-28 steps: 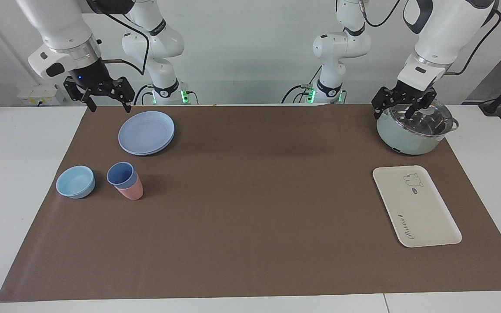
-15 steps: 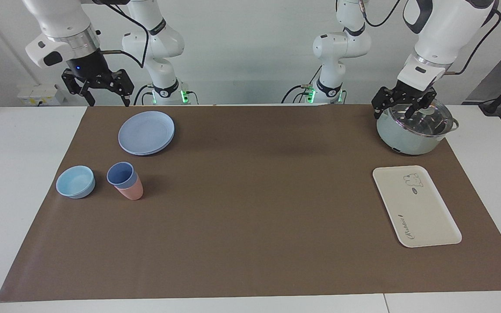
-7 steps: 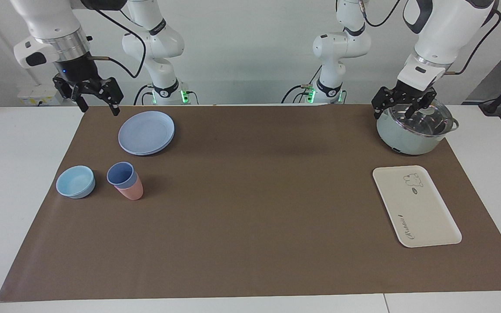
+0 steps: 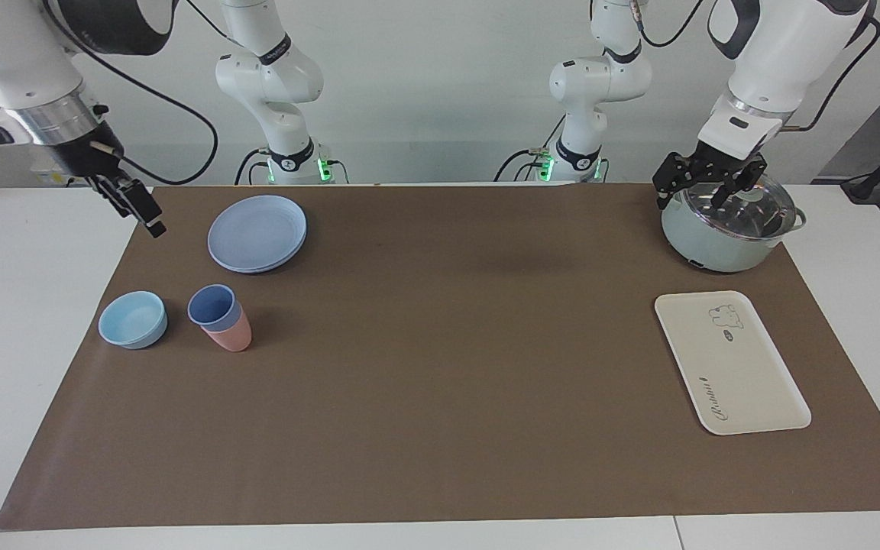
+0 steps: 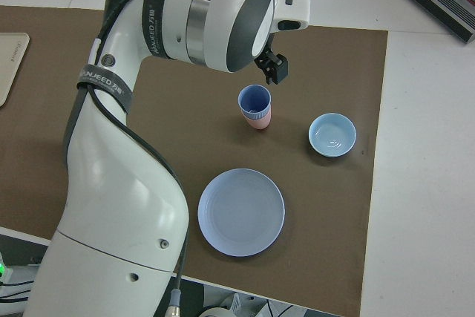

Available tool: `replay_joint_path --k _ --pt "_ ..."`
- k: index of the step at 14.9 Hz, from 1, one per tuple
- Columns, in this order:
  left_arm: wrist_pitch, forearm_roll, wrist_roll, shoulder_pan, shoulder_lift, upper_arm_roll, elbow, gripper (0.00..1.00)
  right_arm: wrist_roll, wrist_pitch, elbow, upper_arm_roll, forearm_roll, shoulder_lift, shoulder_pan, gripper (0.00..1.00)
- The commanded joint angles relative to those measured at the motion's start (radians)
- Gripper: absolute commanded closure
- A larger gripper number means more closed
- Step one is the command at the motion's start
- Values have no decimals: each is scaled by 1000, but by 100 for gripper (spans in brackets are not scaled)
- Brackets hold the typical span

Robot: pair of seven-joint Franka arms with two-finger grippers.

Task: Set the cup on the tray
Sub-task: 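Move the right gripper toward the blue cup nested in the pink cup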

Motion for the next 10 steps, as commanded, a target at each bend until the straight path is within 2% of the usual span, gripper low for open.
replay_joint_path --k 1,3,4,6,10 --pt "-13 18 -9 4 -15 -1 -6 0 66 66 4 11 31 74 -37 14" --pt "-13 18 -9 4 -15 -1 -6 0 101 118 12 13 49 135 -70 14" --pt "-13 18 -9 4 -15 -1 -6 0 141 141 25 11 101 170 -82 14" --pt "-13 18 -9 4 -15 -1 -6 0 214 143 73 11 140 259 -90 14" --pt "-13 18 -9 4 -15 -1 -6 0 270 197 78 11 181 359 -94 14"
